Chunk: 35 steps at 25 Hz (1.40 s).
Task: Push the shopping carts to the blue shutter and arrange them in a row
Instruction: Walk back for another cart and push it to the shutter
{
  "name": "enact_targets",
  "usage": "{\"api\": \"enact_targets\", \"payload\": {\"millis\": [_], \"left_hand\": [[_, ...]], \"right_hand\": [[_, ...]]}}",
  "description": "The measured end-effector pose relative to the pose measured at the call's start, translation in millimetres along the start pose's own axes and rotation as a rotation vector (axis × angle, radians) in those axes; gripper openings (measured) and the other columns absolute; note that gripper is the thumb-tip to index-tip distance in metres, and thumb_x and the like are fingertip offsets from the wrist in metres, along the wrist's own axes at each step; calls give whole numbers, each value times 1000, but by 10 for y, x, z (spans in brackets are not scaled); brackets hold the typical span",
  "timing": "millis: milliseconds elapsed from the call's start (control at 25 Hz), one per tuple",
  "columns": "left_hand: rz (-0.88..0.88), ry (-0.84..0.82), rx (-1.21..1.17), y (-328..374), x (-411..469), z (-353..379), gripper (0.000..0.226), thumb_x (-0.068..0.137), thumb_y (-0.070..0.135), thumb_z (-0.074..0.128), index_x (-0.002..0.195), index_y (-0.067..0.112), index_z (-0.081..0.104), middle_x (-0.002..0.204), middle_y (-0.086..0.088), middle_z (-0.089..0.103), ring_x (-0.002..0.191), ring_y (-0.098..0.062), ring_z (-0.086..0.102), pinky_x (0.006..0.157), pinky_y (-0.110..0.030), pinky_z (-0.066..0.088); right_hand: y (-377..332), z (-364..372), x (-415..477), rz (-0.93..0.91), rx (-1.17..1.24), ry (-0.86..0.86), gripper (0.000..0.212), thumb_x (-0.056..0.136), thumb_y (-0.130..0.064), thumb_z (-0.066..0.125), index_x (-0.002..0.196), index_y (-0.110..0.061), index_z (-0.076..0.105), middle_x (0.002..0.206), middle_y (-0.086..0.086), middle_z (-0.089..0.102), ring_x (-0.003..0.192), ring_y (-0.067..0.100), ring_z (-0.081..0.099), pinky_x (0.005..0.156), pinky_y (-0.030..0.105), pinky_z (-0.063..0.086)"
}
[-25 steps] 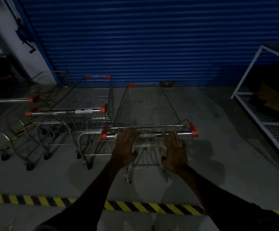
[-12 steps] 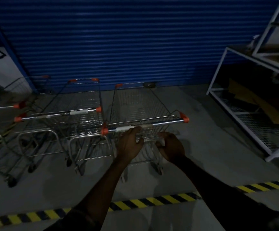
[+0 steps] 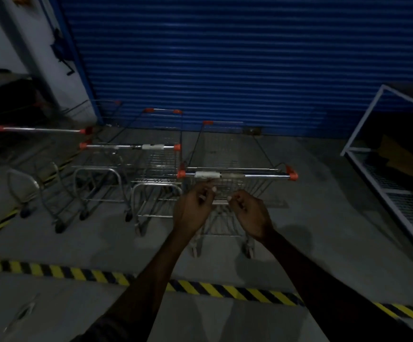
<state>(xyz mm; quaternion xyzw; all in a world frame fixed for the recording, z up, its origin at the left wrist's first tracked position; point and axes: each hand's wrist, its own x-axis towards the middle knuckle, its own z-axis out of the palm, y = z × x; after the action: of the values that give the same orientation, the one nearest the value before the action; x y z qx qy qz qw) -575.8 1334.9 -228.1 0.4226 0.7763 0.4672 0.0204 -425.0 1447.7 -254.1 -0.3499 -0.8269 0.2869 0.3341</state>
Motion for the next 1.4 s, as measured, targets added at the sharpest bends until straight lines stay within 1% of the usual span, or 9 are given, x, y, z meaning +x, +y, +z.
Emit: {"api": "enact_targets", "payload": {"millis": [80,240,400,560,680,880,1040,1200,1400], "left_hand": [[-29,33,6,110,-284,-244,28,98,57,55,83,36,65,70,13,65,72,-6,65,62,-27,45],[-43,139,63,202,-933,-729,31,99,59,53,90,34,69,70,7,68,68,-5,64,59,-32,50],[-112,257,83,246,-1508,-1292,42,99,66,45,103,32,69,87,12,72,80,2,65,65,-24,51],[-166,393,94,244,-1977,-1848,37,104,56,45,117,30,67,102,15,68,86,7,59,70,-15,45],[-209,482,108,279,-2332,-2252,34,104,53,46,119,30,67,109,15,67,95,3,59,72,-18,44],[-204,628,499,90,-3050,-3021,24,103,38,58,122,25,64,115,5,65,97,-15,59,80,-36,46],[-350,656,850,-60,-3822,-3657,40,97,34,63,135,24,56,133,-1,60,122,-28,52,91,-43,41],[-434,691,961,-54,-4626,-4200,46,97,34,63,141,24,52,137,-2,58,126,-27,49,94,-43,39],[-532,720,1042,-53,-5592,-4638,51,97,34,63,144,24,49,138,-2,56,126,-27,49,97,-43,38]], "right_hand": [[-176,16,-195,-37,41,-36,28,95,-56,52,93,-30,63,75,-8,68,73,12,66,71,41,54],[-557,123,-612,-81,147,-114,31,93,-57,47,96,-30,63,78,-4,69,73,12,66,69,43,55],[-1045,285,-997,-123,229,-252,30,95,-61,46,96,-37,63,83,-9,71,76,10,67,68,42,57],[-1621,437,-1381,-276,268,-369,27,97,-59,45,96,-38,63,87,-11,70,77,5,64,71,41,55],[-2033,573,-1646,-355,314,-456,33,98,-62,44,101,-36,64,92,-13,69,84,4,64,77,40,55],[-2727,862,-2189,-562,290,-540,29,100,-58,49,112,-35,62,102,-12,67,92,9,62,78,37,55],[-3285,1110,-2844,-688,325,-634,29,101,-53,51,117,-31,60,105,-11,67,96,12,61,78,40,54],[-3868,1181,-3587,-784,363,-700,28,101,-47,56,118,-26,62,106,-9,66,98,10,59,79,35,52],[-4370,1380,-4472,-947,400,-776,28,98,-49,55,116,-28,60,103,-11,64,98,12,57,78,37,52]]}}
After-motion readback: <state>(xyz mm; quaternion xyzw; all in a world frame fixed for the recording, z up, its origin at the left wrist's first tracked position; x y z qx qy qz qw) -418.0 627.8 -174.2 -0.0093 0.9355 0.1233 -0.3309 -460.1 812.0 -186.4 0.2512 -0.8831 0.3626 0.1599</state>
